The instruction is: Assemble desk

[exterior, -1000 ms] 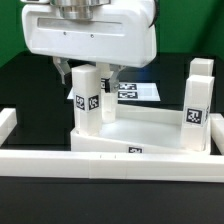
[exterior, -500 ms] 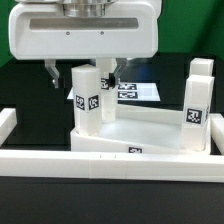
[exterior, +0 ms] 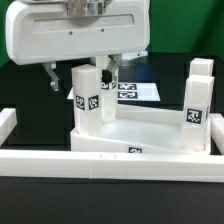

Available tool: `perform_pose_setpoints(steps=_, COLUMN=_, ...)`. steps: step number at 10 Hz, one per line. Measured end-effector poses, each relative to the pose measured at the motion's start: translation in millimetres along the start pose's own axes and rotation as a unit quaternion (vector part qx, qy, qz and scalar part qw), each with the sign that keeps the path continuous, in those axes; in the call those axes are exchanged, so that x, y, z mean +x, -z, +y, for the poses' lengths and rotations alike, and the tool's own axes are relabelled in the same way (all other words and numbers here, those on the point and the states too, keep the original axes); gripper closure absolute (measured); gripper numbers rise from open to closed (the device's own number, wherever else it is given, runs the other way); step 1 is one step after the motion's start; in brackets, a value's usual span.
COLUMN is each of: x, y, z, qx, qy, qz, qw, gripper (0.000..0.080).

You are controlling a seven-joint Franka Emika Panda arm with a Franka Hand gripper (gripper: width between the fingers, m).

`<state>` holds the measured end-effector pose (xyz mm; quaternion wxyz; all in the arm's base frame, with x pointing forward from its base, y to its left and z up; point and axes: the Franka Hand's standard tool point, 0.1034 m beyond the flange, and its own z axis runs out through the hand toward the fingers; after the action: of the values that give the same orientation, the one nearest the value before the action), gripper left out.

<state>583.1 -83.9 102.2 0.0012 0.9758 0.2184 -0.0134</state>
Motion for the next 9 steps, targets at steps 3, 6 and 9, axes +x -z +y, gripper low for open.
perform_pose_setpoints(steps=3, x=-0.5, y=-0.6, z=-0.2, qx=0.0, qy=-0.013, qz=-0.001, qw=1.0, gripper=0.0511)
perform_pose_setpoints(steps=6, x=-0.5, y=-1.6, z=-0.7, qx=0.005, qy=-0.139, qz=0.001, qw=0.99, gripper=0.0511)
perform_pose_setpoints(steps=9, x=2.1, y=-1.5, z=-4.3, qx=0.012, qy=-0.337, qz=0.003, qw=0.941, gripper=0.0511)
